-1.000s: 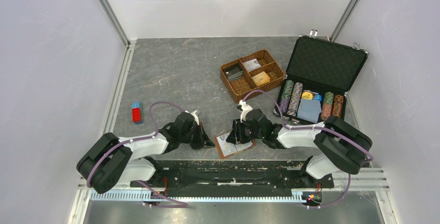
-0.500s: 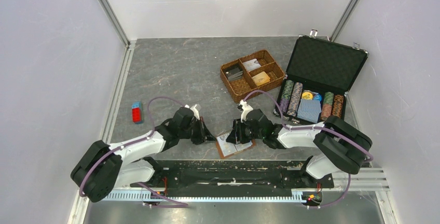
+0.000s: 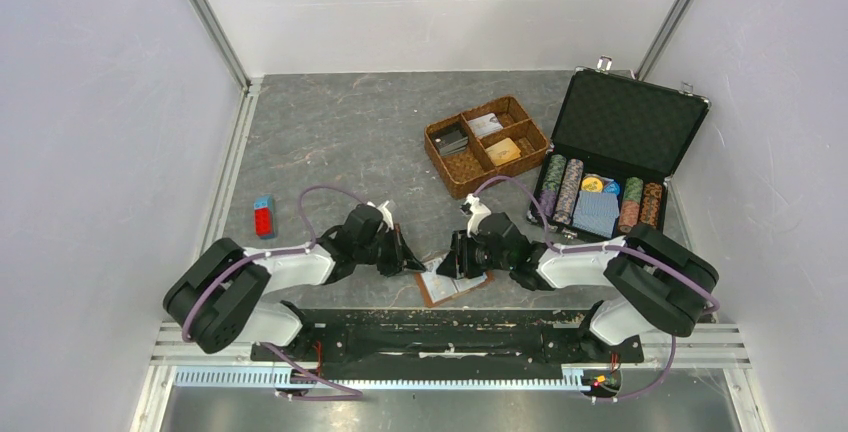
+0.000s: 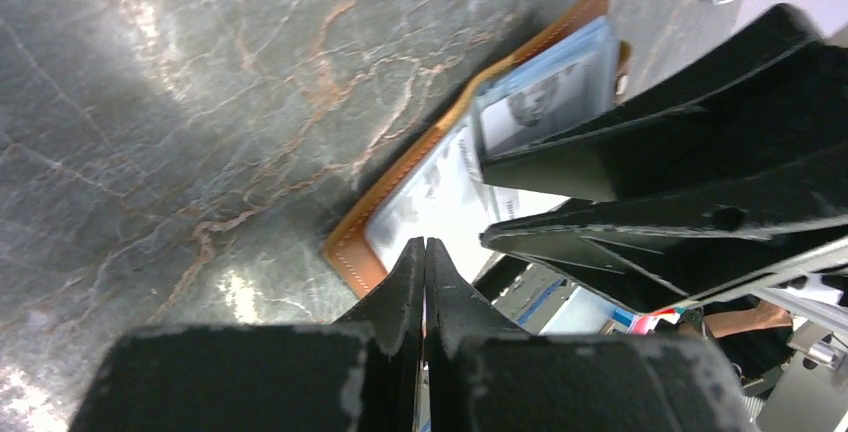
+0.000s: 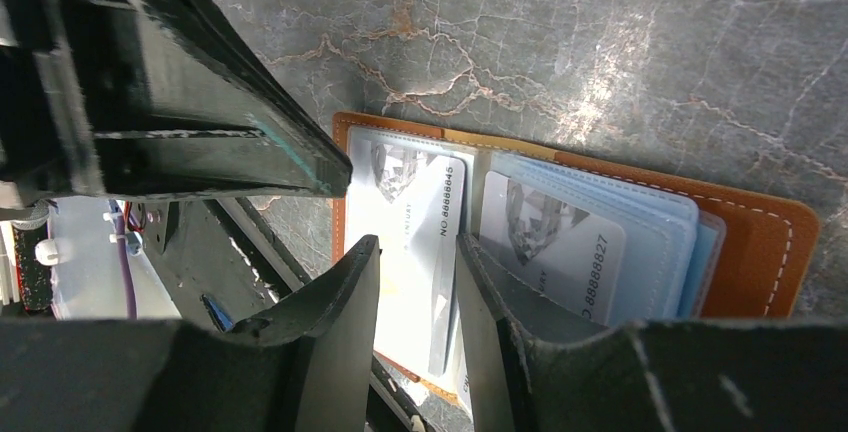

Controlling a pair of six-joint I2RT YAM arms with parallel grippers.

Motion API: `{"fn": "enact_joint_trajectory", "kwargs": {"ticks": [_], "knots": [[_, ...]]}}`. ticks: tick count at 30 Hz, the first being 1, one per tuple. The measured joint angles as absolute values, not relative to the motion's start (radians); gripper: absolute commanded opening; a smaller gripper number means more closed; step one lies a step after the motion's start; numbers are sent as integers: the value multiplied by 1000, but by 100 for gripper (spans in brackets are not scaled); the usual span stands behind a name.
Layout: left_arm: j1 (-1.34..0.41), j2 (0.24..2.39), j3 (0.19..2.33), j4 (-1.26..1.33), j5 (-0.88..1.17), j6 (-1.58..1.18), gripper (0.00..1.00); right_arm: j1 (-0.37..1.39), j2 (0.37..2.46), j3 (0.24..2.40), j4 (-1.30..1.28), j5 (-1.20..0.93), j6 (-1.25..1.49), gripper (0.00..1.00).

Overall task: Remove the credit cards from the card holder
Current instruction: Remove the credit card from the card holder.

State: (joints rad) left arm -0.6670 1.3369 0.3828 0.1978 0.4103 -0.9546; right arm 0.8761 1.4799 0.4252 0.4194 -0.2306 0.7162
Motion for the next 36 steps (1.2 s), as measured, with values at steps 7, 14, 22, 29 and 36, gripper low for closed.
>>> {"fn": "enact_joint_trajectory", "kwargs": {"ticks": [7, 14, 22, 29, 36], "knots": [[-670, 1397, 352, 261, 422, -956, 2, 862, 1468, 406, 435, -235, 724, 39], [-670, 1402, 340, 274, 421, -956, 2, 842, 1463, 394, 446, -255, 733, 36], [-674, 1406, 337, 287, 420, -956, 2, 813, 1464, 322, 556, -319, 783, 27], [-677, 1406, 334, 295, 418, -956, 2, 791, 1485, 274, 651, -366, 831, 22], [-677, 1406, 333, 295, 418, -956, 2, 784, 1518, 257, 723, -392, 865, 18]]}}
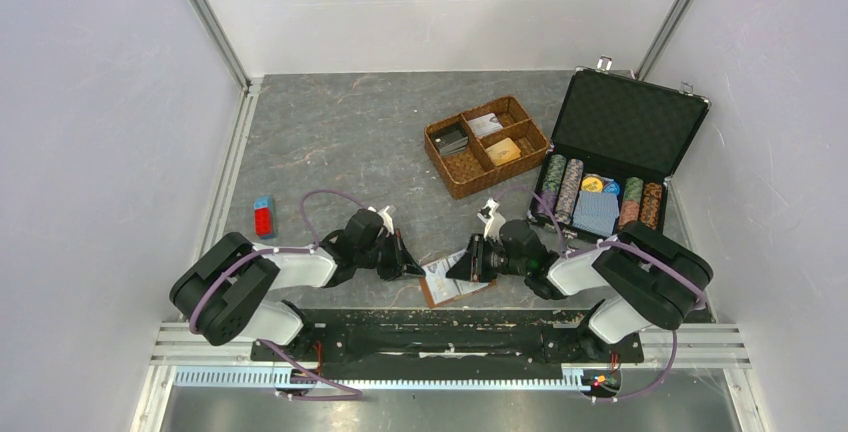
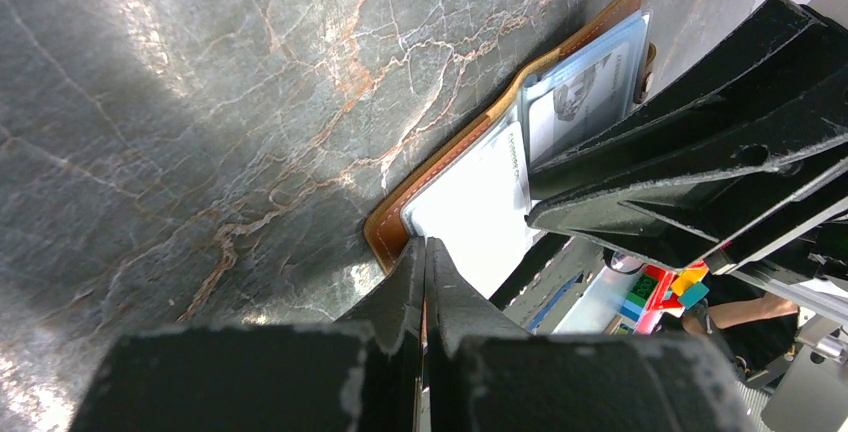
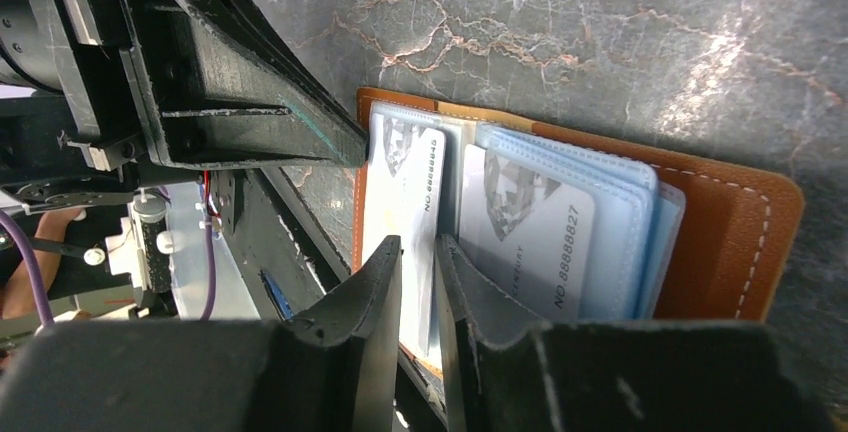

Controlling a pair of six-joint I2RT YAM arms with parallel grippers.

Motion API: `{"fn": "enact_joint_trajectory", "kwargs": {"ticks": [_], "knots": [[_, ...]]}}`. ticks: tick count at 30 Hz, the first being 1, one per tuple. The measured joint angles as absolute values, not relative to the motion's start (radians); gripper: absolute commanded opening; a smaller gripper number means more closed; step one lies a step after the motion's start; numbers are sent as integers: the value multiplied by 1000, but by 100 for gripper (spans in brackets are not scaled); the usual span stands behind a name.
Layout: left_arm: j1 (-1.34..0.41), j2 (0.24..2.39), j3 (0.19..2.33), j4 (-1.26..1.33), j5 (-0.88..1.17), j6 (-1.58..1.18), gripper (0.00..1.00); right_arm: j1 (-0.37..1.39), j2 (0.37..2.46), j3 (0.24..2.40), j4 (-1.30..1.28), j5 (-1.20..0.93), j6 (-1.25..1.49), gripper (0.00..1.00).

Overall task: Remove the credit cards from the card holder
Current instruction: Remove the credit card from the card holder.

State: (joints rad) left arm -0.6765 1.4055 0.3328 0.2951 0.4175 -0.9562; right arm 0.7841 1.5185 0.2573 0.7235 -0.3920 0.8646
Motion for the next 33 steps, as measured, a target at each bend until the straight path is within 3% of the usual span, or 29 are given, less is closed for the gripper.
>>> {"fn": "enact_joint_trajectory", "kwargs": {"ticks": [5, 19, 33], "knots": [[-677, 1406, 333, 295, 418, -956, 2, 781, 1536, 250, 747, -392, 875, 0], [-681, 1432, 355, 282, 421, -955, 2, 761, 1435, 210, 706, -374, 877, 0], [-681, 1432, 356, 280, 420, -954, 2, 706, 1254, 205, 494, -337, 803, 0]]}}
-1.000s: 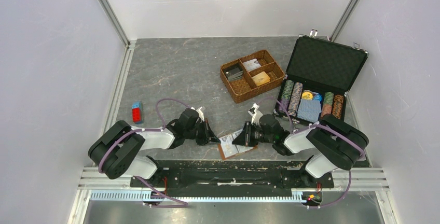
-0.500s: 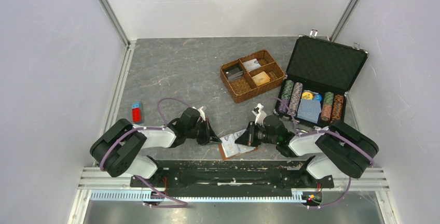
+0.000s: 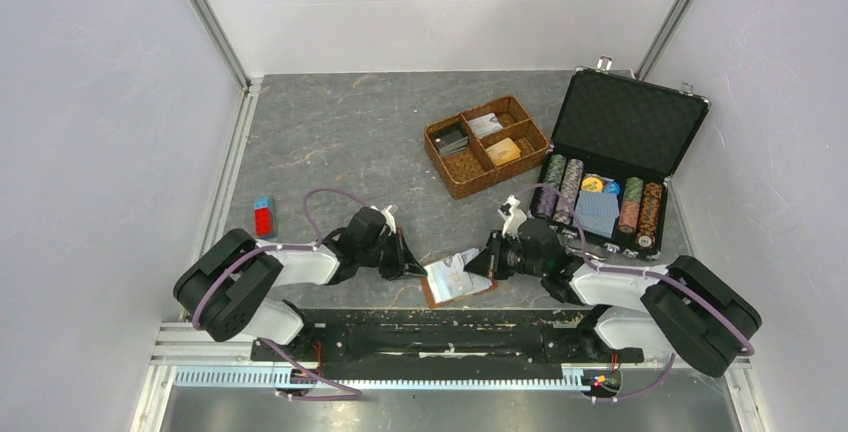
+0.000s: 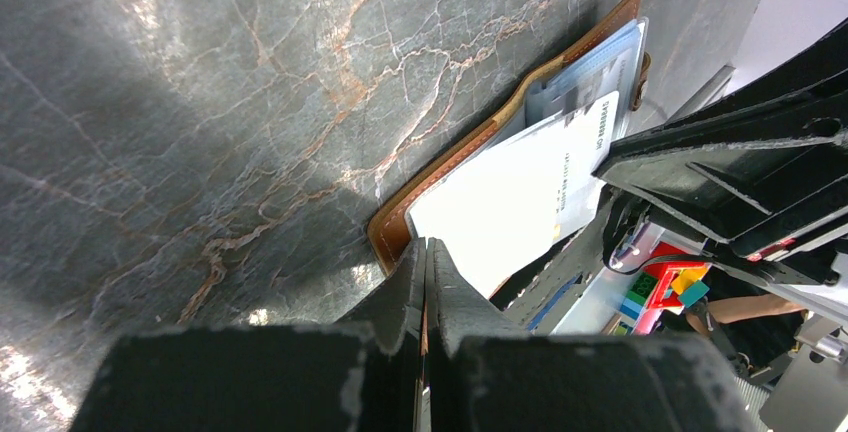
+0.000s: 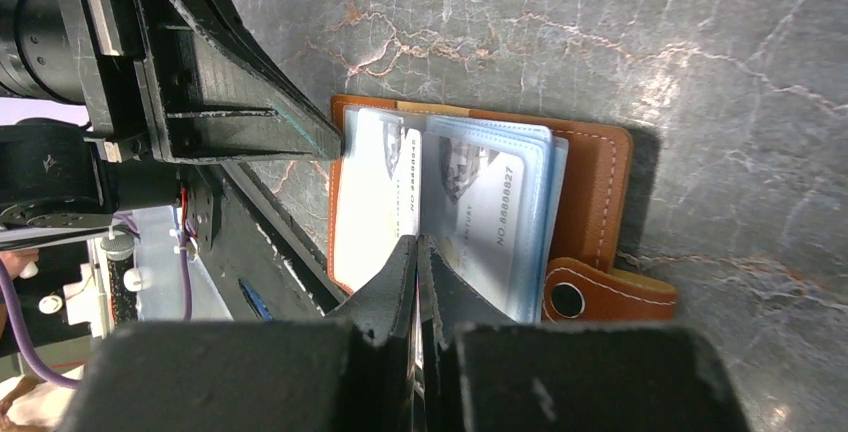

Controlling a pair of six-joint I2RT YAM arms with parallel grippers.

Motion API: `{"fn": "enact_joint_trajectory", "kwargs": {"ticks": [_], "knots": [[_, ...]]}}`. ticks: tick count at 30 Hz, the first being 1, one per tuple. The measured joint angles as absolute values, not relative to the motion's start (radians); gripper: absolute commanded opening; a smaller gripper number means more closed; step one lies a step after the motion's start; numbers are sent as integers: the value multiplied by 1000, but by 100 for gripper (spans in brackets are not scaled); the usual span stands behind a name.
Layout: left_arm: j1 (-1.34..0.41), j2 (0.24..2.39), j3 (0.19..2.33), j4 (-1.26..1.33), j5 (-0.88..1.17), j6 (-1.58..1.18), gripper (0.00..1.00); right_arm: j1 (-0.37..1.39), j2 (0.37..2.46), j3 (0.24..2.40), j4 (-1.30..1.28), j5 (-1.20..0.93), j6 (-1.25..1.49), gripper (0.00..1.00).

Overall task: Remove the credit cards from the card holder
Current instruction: Remove the credit card from the card holder, then place the credit card in the storage box.

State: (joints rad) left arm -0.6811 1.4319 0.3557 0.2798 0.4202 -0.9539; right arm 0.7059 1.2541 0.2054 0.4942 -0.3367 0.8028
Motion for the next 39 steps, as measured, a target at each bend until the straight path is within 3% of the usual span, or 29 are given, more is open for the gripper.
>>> {"fn": "enact_joint_trajectory", "kwargs": {"ticks": [5, 15, 25, 31, 39], "knots": [[-681, 1433, 357, 278, 420, -954, 3, 683, 1211, 204, 441, -332, 785, 0], [-687, 1380, 388, 152, 394, -929, 15, 625, 1048, 200, 324, -309, 767, 0], [-687, 1259, 463, 20, 392, -918, 48, 602, 954, 200, 263, -308, 768, 0], [-687, 1175, 498, 9, 397, -920, 58, 599, 916, 199, 285, -326, 827, 0], [-688, 1154, 502, 104, 429, -950, 62, 599, 856, 134, 472, -362, 995, 0]]}}
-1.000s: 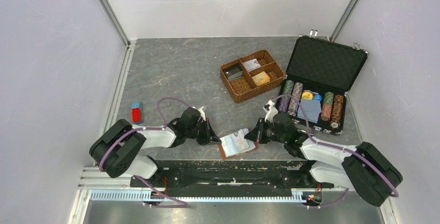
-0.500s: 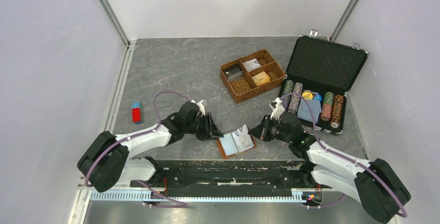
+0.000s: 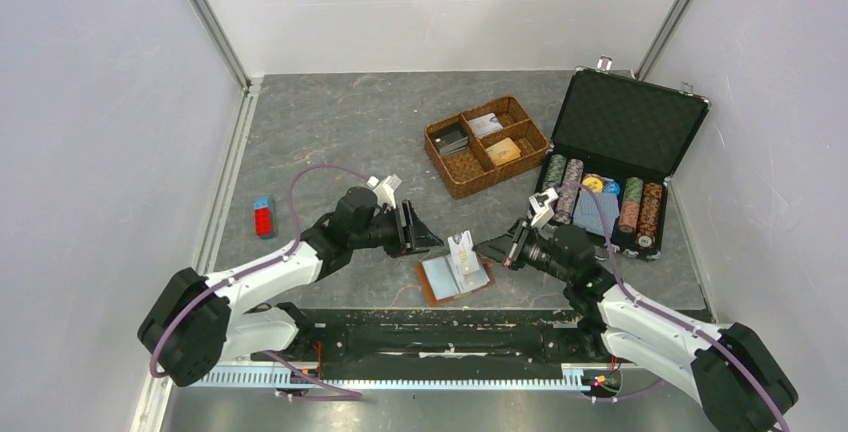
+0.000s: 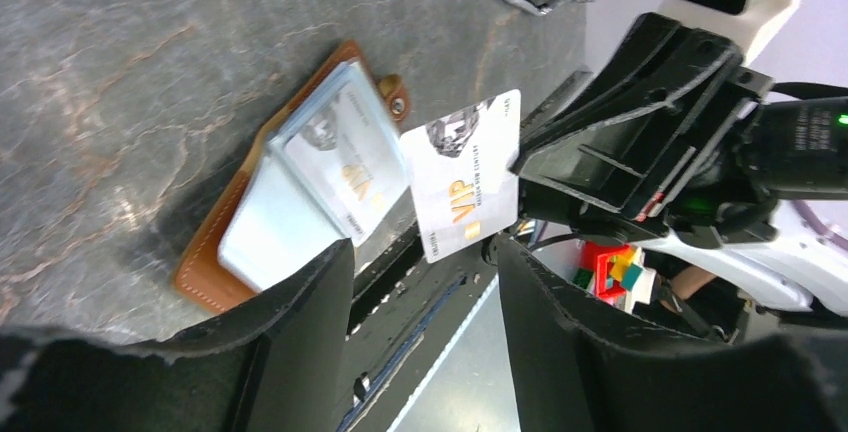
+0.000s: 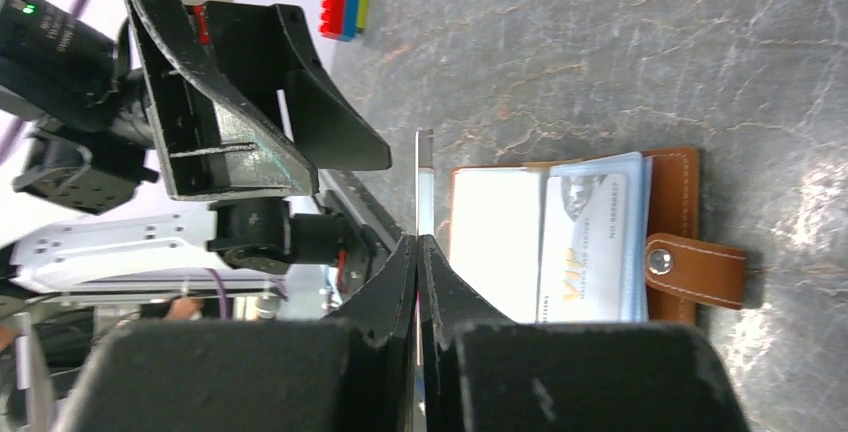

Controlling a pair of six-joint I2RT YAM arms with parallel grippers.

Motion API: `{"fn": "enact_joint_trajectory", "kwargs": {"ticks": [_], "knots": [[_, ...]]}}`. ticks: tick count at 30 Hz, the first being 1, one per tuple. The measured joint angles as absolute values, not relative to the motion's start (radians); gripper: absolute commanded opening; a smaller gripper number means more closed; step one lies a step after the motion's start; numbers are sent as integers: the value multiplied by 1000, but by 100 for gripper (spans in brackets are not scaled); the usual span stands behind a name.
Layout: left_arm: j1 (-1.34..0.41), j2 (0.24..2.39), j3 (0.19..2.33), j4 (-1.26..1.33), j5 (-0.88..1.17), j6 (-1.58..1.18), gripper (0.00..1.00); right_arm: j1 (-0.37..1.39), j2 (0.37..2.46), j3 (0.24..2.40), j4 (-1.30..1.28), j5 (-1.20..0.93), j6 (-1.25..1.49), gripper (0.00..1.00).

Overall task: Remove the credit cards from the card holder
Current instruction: Place the credit card in the storage box.

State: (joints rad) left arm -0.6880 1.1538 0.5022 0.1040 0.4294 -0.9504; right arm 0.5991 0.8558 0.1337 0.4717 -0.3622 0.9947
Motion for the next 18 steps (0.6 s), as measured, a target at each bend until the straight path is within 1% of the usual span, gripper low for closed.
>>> {"fn": "enact_joint_trajectory", "kwargs": {"ticks": [4, 8, 10, 12, 15, 16, 18], "knots": [[-694, 1176, 502, 192, 455, -977, 64, 599, 834, 80, 571, -368, 1087, 0], [-699, 1211, 502, 270, 474, -1007, 64, 599, 817, 54, 653, -369, 1156, 0], [-704, 1244, 503, 321, 485, -1029, 63, 599, 808, 48, 691, -369, 1182, 0], [-710, 1271, 503, 360, 499, -1047, 55, 599, 807, 46, 715, -369, 1198, 0], [-717, 1293, 502, 423, 511, -1084, 39, 599, 815, 40, 756, -370, 1219, 0], [-719, 1295, 502, 445, 515, -1095, 32, 599, 821, 37, 767, -373, 1222, 0], [-720, 1294, 502, 484, 524, -1111, 15, 599, 831, 35, 774, -384, 1223, 0]]}}
